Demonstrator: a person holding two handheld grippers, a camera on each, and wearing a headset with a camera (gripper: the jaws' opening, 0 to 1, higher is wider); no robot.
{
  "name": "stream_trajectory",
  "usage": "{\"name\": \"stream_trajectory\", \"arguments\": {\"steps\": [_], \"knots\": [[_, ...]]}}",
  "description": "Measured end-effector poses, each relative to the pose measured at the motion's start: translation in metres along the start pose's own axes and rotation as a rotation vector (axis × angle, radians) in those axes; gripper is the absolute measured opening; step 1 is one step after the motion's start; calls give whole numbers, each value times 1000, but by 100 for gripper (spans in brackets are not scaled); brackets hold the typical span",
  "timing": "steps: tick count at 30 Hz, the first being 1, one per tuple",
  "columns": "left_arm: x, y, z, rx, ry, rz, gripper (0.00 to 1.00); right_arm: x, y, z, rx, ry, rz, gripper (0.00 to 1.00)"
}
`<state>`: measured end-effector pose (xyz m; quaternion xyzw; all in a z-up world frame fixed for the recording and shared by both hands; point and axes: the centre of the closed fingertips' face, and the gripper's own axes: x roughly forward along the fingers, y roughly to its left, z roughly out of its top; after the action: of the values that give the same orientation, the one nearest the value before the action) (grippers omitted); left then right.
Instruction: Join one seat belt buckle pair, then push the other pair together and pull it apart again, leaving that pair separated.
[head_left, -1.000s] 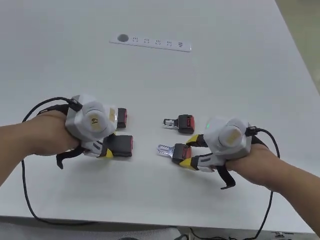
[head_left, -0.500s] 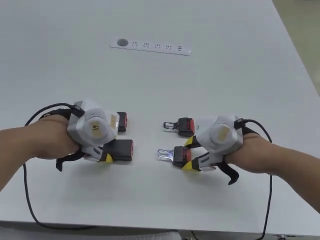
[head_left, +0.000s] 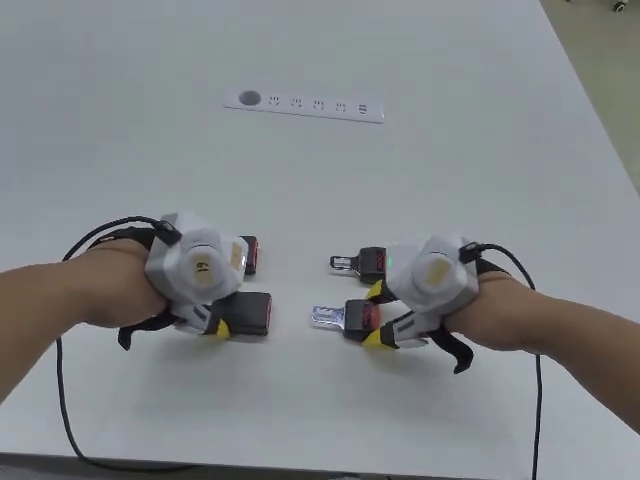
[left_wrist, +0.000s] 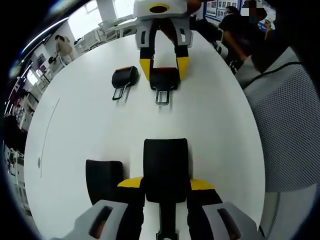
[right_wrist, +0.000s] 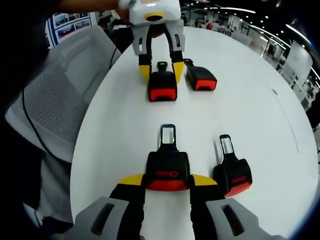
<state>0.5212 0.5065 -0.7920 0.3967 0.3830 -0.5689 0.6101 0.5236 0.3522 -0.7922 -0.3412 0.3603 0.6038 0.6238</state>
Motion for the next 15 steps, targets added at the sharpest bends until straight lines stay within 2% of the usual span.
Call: {"name": "stream_trajectory", "arguments": {"steps": [7,15], "knots": [[0,0,0,-19,-21,0,33,4,1,4,8,8,-9,32],[-1,-2,3,-18,-26,-5,33,20,4,29,30,-24,-17,32]]}}
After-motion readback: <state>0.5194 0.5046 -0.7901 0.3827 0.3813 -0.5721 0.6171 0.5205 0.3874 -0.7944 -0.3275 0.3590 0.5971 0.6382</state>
